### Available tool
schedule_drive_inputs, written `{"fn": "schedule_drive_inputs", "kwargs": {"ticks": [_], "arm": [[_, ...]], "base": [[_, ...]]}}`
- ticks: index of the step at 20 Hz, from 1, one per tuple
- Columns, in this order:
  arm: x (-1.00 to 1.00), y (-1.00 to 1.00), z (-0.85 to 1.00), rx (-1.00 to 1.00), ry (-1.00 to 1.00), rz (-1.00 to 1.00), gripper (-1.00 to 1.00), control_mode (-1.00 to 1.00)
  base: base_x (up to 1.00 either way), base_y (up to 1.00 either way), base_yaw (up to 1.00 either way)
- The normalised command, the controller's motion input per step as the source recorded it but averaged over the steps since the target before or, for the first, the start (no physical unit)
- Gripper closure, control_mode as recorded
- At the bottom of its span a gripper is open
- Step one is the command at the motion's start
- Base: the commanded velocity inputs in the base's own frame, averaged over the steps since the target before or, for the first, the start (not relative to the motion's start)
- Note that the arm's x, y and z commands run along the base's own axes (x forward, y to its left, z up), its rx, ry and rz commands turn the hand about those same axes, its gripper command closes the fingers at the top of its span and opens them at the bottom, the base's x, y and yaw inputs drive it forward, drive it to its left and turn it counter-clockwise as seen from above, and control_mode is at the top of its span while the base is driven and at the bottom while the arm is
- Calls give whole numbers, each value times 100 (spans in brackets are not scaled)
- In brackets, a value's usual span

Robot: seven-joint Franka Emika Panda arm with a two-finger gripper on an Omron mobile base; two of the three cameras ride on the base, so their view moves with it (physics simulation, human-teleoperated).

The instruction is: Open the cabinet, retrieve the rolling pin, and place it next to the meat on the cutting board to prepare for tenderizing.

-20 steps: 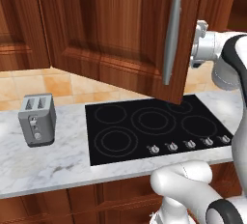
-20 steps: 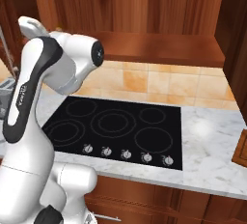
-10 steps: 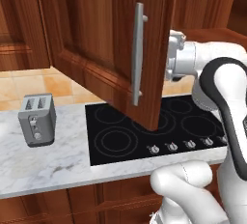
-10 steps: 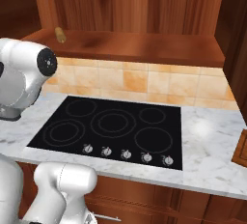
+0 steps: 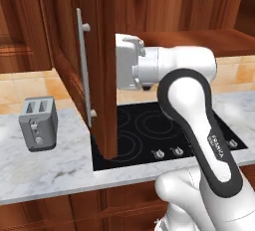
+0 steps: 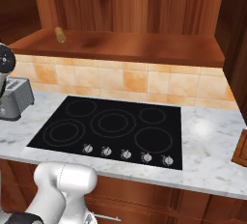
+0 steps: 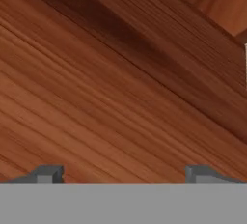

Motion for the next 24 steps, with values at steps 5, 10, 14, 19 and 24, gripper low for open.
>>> {"fn": "schedule_drive_inputs", "kwargs": {"ticks": [5, 10, 14, 19, 24], "arm": [[8, 77, -2, -9, 15, 0, -100, -100], [2, 58, -11, -11, 8, 0, -100, -100], [0, 22, -5, -7, 0, -3, -100, -100], [0, -38, 0, 0, 0, -3, -100, -100], [0, -63, 0, 0, -3, -1, -100, -100]], "base": [[0, 0, 0], [0, 0, 0], [0, 0, 0], [0, 0, 0], [0, 0, 0]]}}
